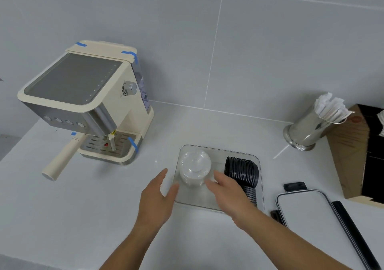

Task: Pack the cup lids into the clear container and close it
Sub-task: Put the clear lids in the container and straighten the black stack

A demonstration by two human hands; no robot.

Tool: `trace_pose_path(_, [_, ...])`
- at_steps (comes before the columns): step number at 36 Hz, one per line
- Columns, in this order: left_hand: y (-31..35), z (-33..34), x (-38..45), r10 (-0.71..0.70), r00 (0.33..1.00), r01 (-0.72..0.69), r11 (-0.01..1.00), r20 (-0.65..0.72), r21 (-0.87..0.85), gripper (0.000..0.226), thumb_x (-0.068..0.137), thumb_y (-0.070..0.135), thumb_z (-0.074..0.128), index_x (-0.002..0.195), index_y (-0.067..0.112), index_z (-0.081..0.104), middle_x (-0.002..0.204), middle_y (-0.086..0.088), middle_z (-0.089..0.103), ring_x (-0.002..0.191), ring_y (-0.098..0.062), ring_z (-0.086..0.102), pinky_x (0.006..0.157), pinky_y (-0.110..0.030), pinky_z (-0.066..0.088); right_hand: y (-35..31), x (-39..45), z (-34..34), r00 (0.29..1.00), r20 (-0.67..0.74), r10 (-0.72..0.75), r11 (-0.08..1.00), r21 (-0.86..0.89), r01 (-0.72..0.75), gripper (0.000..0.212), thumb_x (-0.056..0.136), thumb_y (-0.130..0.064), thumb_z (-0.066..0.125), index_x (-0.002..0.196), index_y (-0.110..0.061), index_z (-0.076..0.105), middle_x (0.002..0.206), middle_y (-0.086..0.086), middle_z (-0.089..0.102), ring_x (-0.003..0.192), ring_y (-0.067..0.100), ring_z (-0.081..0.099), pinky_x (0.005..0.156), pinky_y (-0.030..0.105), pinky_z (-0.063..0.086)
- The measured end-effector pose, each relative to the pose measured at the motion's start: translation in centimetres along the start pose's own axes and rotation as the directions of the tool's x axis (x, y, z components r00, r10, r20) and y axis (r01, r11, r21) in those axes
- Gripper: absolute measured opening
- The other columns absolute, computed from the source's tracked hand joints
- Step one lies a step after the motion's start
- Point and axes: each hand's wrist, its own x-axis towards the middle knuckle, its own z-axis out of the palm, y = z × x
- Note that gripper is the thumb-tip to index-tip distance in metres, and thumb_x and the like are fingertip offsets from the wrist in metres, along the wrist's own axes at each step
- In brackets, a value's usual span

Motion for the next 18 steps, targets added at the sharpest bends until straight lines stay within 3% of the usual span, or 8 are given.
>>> trace_pose_path(2, [0.6,0.1,-1.0,0.116,0.993,-0.115,0.993,-0.037,0.038,0.055,0.090,0.048,0.060,0.142,0.035,0.047,0.133,0.026,0.047,0.123,-0.002,0.051,0.104,-0.025,0.040,0.4,-1.5,-0.9,0.998,0.028,-0.063,0.995,-0.080,0.065,0.012,0.088,-0.041,0.055,0.082,-0.051,0.052,0.079,-0.018,0.041,0.065,-0.005,0.042,0.061,0.014,0.036])
trace_pose_path(4, [1.3,0.4,-1.8,0.192,0.981,-0.192,0.981,-0.034,0.002,0.041,0.090,0.046,0.060,0.130,0.047,0.049,0.119,0.041,0.047,0.106,0.016,0.053,0.090,-0.006,0.040,0.7,-2.8,-2.3,0.992,-0.001,-0.125,0.979,-0.161,0.123,0.028,0.091,-0.041,0.054,0.117,-0.048,0.049,0.089,-0.016,0.053,0.081,0.003,0.053,0.075,0.017,0.040])
trace_pose_path(7, [3.0,1.3,-2.7,0.246,0.967,-0.242,0.968,0.073,-0.062,0.025,0.092,0.037,0.062,0.114,0.047,0.056,0.101,0.039,0.058,0.097,0.015,0.058,0.074,0.003,0.041,1.2,-4.3,-4.5,0.978,-0.099,-0.182,0.947,-0.284,0.148,0.028,0.094,-0.032,0.056,0.121,-0.030,0.062,0.112,-0.003,0.070,0.106,0.012,0.063,0.080,0.011,0.044])
trace_pose_path(10, [4.5,2.6,-2.7,0.269,0.940,-0.256,0.963,0.210,-0.088,0.018,0.093,0.029,0.062,0.090,0.046,0.062,0.081,0.034,0.066,0.085,0.014,0.063,0.072,0.002,0.041,1.9,-4.9,-6.1,0.959,-0.159,-0.236,0.882,-0.449,0.143,0.045,0.095,-0.030,0.057,0.140,-0.026,0.053,0.145,-0.012,0.051,0.134,0.005,0.043,0.107,0.015,0.027])
trace_pose_path(13, [5.8,4.6,-2.1,0.170,0.916,-0.170,0.985,0.363,-0.031,0.006,0.093,0.034,0.059,0.099,0.035,0.061,0.091,0.020,0.059,0.085,0.003,0.058,0.071,-0.002,0.038,3.2,-5.1,-6.8,0.944,-0.136,-0.300,0.785,-0.597,0.164,0.048,0.095,-0.028,0.059,0.142,-0.023,0.050,0.152,-0.009,0.041,0.136,0.004,0.040,0.107,0.011,0.023])
trace_pose_path(14, [6.1,5.3,-1.8,0.129,0.903,-0.145,0.989,0.409,0.010,0.001,0.093,0.035,0.058,0.094,0.035,0.057,0.091,0.013,0.054,0.083,-0.003,0.053,0.072,-0.010,0.038,3.6,-5.1,-6.9,0.943,-0.122,-0.311,0.758,-0.631,0.168,0.049,0.094,-0.027,0.059,0.142,-0.022,0.050,0.154,-0.009,0.039,0.134,0.004,0.044,0.105,0.011,0.026])
trace_pose_path(16, [6.6,6.9,-1.1,0.096,0.879,-0.141,0.988,0.466,0.064,0.028,0.092,0.037,0.056,0.071,0.031,0.038,0.076,0.006,0.043,0.069,-0.011,0.040,0.066,-0.024,0.033,4.3,-5.1,-7.0,0.946,-0.101,-0.308,0.725,-0.669,0.164,0.052,0.094,-0.028,0.059,0.144,-0.023,0.047,0.156,-0.009,0.035,0.133,0.007,0.047,0.106,0.015,0.033])
trace_pose_path(18, [7.1,7.9,-0.4,0.021,0.871,-0.083,0.991,0.491,0.105,0.044,0.090,0.040,0.057,0.062,0.022,0.028,0.060,0.007,0.033,0.053,-0.013,0.032,0.054,-0.027,0.028,4.6,-4.9,-7.0,0.952,-0.076,-0.297,0.691,-0.705,0.159,0.054,0.095,-0.032,0.057,0.147,-0.025,0.043,0.158,-0.010,0.030,0.138,0.006,0.040,0.109,0.019,0.032])
